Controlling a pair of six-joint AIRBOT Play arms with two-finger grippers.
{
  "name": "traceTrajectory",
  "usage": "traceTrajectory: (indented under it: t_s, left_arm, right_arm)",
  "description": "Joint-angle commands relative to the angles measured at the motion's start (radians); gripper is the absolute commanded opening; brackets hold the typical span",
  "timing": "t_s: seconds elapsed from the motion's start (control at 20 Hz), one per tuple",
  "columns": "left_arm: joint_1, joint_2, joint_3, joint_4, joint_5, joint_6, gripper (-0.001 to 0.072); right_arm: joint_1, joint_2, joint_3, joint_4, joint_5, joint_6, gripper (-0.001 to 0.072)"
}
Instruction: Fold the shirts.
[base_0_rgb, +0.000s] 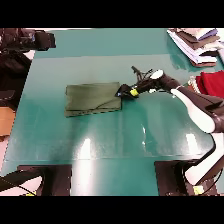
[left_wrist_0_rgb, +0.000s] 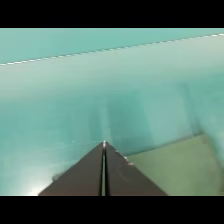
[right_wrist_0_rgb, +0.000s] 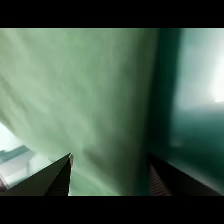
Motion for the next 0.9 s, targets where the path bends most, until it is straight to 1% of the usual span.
traceTrajectory:
  t_s: [0.0, 0.05, 0.1, 0.15, 0.2, 0.3, 0.35, 0.4, 0.5, 0.6, 0.7, 0.85]
  left_arm:
    - [-0.003, 0.000, -0.001, -0.010, 0.002, 0.000, 0.0030]
    - [-0.003, 0.000, -0.001, -0.026, 0.003, 0.000, 0.0030]
    - [-0.003, -0.001, -0.001, -0.042, 0.002, 0.000, 0.0030]
    - [-0.003, 0.000, -0.001, -0.067, 0.003, 0.000, 0.0030]
    - [-0.003, -0.001, -0.001, -0.095, 0.003, 0.000, 0.0029]
    - [-0.012, -0.001, -0.001, -0.143, -0.001, 0.000, 0.0029]
    - [-0.035, -0.001, -0.001, -0.137, -0.002, 0.000, 0.0029]
    - [-0.064, -0.001, -0.001, -0.129, -0.002, 0.003, 0.0029]
    - [-0.141, -0.001, -0.001, -0.129, 0.002, 0.039, 0.0029]
    - [-0.212, -0.001, -0.001, -0.129, 0.014, 0.052, 0.0029]
    - [-0.260, -0.001, -0.001, -0.130, 0.048, 0.051, 0.0030]
    - [-0.298, -0.001, -0.001, -0.133, 0.113, 0.051, 0.0030]
  right_arm:
    - [0.082, -0.121, 0.120, 0.038, -0.026, 0.003, 0.0540]
    - [0.101, -0.148, 0.161, 0.038, -0.040, 0.003, 0.0494]
    - [0.118, -0.172, 0.204, 0.037, -0.054, 0.003, 0.0326]
    - [0.127, -0.188, 0.242, 0.034, -0.063, 0.001, 0.0114]
    - [0.129, -0.194, 0.279, 0.031, -0.073, -0.005, 0.0020]
    - [0.106, -0.179, 0.352, -0.019, -0.073, -0.006, 0.0020]
    - [0.084, -0.158, 0.387, -0.061, -0.060, -0.005, 0.0020]
    - [0.051, -0.129, 0.423, -0.116, -0.035, -0.005, 0.0020]
    - [-0.043, -0.052, 0.470, -0.237, 0.031, 0.014, 0.0020]
    - [-0.169, 0.039, 0.483, -0.370, 0.091, 0.074, 0.0020]
    - [-0.317, 0.121, 0.483, -0.455, 0.160, 0.090, 0.0020]
    - [-0.551, 0.208, 0.483, -0.496, 0.208, 0.091, 0.0020]
